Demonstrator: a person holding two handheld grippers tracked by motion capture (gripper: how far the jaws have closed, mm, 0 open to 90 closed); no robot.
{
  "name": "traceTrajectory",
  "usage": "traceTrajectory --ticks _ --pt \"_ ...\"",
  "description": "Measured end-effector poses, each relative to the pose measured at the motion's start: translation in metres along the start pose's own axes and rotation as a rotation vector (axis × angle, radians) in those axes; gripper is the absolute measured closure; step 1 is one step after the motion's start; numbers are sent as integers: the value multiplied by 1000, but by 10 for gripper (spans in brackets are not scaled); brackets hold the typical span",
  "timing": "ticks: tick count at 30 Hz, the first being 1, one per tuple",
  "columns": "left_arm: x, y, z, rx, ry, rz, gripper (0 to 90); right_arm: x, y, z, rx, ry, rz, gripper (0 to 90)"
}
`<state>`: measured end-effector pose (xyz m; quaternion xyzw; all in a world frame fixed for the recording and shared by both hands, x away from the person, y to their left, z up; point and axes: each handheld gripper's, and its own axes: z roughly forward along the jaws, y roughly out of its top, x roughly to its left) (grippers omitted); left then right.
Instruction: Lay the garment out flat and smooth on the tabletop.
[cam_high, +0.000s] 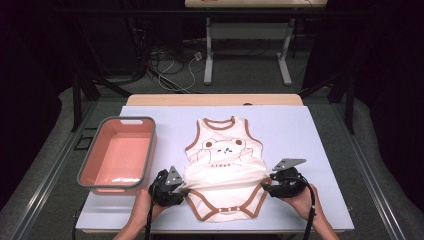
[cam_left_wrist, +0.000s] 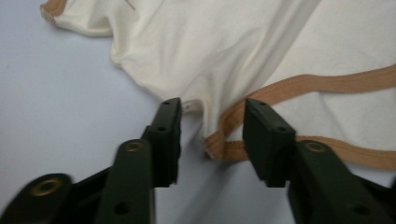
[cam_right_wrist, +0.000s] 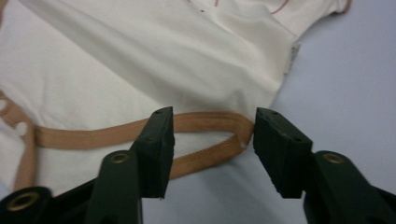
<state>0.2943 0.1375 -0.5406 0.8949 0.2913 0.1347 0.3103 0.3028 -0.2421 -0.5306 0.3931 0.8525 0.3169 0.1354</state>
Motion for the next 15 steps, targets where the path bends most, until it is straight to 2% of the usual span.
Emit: traceTrajectory --ticks 2,7,8,11,12,13,15 --pt "-4 2 -2 -22 -19 5 398 7 0 -1 -6 17 -14 372" --pt "-14 5 -5 -62 -65 38 269 19 1 -3 -29 53 -46 231" --pt "-16 5 -5 -64 -75 44 224 22 1 -3 -25 59 -55 221" --pt "-21 7 -5 -72 -91 60 203 30 1 -3 -36 71 -79 228" --pt "-23 7 -5 -74 -97 61 197 33 1 -1 -57 71 -85 231" --pt "-24 7 -4 -77 -107 68 193 34 1 -2 -36 77 -90 233" --pt "-27 8 -2 -76 -118 68 175 38 1 0 -36 83 -101 231"
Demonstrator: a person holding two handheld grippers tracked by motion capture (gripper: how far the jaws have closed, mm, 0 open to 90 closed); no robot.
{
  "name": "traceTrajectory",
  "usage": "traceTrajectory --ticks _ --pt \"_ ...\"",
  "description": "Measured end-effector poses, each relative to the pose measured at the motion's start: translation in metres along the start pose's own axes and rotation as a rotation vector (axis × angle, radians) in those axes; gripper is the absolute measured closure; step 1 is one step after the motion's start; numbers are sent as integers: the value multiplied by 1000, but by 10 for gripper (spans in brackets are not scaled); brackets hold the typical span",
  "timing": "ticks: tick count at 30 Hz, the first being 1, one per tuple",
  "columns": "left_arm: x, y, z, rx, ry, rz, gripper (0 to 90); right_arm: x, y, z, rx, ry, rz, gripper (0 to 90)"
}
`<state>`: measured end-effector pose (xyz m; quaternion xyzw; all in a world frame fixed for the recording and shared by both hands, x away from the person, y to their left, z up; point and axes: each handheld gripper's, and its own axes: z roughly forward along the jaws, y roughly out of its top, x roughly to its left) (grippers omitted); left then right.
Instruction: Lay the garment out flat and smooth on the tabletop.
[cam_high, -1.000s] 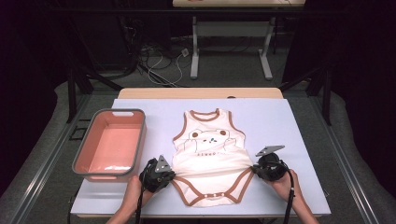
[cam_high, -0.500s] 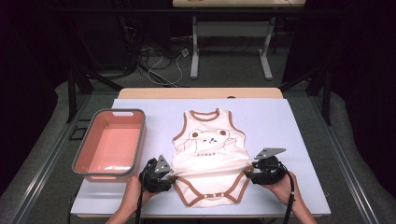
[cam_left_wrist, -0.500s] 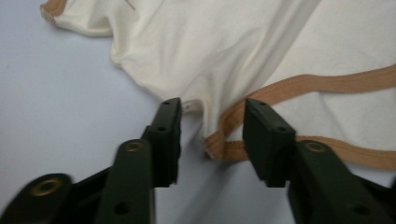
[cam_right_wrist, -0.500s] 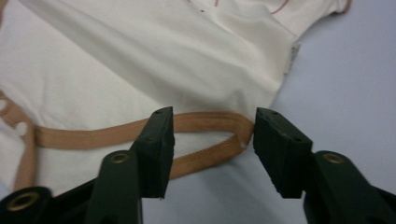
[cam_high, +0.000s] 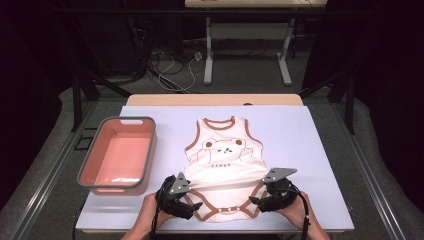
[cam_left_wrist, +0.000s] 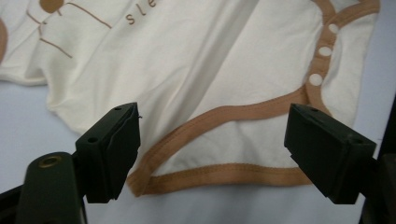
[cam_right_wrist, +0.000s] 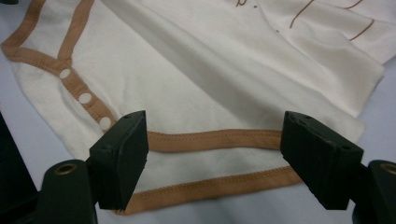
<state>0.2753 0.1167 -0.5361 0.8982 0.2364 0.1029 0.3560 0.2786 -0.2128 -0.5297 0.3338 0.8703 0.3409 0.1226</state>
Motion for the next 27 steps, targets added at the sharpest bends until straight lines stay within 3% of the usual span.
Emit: traceTrajectory --ticks 8,20,27 --pt "-14 3 9 5 -37 22 115 11 1 5 1 34 -30 192" --pt "-28 7 16 11 -93 76 271 26 2 12 14 82 -90 417" --pt "-34 9 22 22 -144 101 383 34 2 19 54 120 -132 544"
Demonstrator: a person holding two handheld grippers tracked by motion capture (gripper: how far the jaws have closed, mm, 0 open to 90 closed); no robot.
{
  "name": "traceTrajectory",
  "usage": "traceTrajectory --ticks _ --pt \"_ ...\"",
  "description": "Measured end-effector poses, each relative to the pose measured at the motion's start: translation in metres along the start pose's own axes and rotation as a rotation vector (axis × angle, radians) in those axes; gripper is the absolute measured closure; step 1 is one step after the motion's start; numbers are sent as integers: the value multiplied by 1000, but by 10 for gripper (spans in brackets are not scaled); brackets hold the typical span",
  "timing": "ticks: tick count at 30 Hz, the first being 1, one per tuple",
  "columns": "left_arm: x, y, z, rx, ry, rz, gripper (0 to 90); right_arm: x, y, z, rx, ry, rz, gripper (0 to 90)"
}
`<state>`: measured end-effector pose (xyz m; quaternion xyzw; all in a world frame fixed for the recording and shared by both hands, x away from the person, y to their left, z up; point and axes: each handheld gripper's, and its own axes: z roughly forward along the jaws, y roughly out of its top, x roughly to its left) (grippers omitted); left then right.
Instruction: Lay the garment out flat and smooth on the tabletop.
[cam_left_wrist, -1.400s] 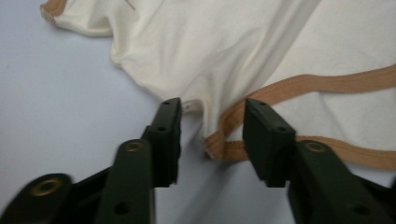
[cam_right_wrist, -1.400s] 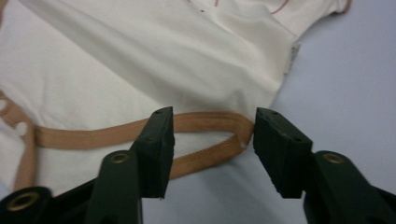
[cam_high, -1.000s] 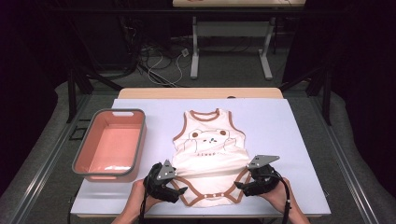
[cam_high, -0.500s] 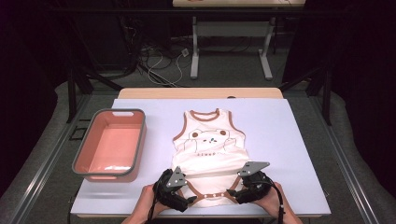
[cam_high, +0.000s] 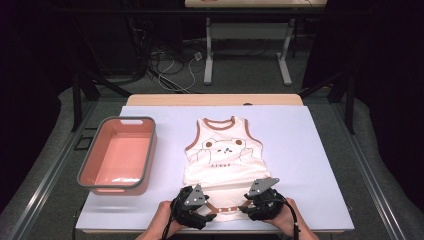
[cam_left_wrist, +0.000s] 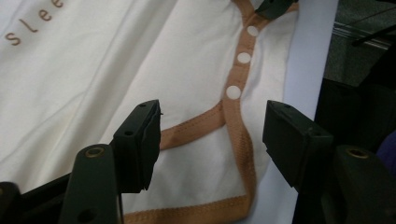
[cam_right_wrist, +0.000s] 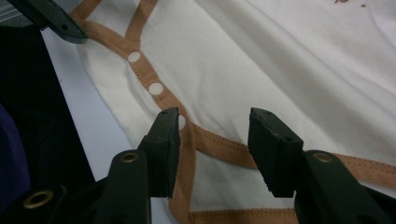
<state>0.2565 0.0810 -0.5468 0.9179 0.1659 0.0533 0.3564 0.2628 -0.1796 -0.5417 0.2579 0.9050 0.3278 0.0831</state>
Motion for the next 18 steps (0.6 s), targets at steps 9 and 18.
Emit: traceTrajectory --ticks 9,18 --pt "0 0 8 23 -12 19 520 3 -1 6 23 20 -16 610" --pt "2 -3 7 29 -55 -6 761 7 -2 6 23 5 -28 833"
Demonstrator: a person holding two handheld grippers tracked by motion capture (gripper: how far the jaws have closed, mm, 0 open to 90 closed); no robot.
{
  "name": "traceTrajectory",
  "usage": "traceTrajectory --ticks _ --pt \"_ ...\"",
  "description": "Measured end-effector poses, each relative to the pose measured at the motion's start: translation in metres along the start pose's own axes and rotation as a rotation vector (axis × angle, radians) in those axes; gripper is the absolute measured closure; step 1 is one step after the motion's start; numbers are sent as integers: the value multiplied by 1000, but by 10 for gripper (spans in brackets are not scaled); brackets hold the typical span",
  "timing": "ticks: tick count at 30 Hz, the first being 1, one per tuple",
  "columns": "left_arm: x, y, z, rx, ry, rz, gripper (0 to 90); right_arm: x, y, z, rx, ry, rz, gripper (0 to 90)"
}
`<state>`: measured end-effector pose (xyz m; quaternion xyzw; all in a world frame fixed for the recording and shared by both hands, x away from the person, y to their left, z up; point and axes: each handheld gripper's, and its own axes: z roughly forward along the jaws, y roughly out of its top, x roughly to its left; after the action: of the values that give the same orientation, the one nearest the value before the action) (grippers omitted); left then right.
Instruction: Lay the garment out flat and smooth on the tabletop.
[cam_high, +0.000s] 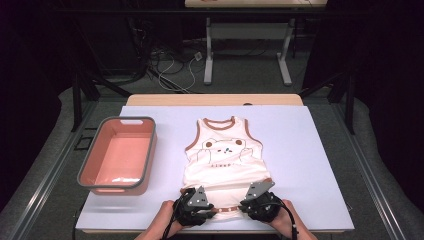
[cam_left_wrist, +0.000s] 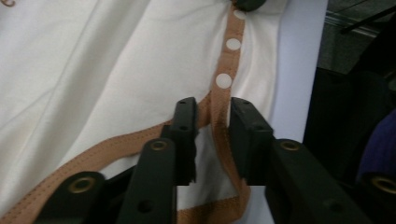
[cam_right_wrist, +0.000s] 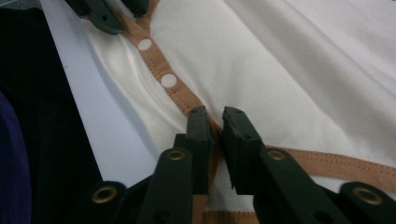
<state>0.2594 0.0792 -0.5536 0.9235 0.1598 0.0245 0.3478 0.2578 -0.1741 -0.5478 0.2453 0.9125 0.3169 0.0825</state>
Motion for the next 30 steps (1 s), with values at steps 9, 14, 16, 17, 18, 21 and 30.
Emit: traceTrajectory --ticks 9,14,16,17,18,21,30 --pt "1 -3 -3 -10 -47 -14 888 2 -3 -3 -9 29 18 870" --pt "-1 -7 -9 0 -76 6 888 6 -4 -5 -7 59 14 873" --pt "-3 -8 -12 -1 -81 13 888 8 -5 -4 -13 73 -7 873" --pt "-4 -9 -13 3 -92 18 888 10 -5 -5 -10 80 0 874" --pt "-5 -9 -14 -1 -95 22 887 11 -5 -5 -12 87 -2 876" --pt "-8 -11 -15 9 -106 26 887 13 -6 -6 2 102 -4 886" --pt "-11 -12 -16 12 -110 37 886 17 -8 -6 -5 124 -33 896"
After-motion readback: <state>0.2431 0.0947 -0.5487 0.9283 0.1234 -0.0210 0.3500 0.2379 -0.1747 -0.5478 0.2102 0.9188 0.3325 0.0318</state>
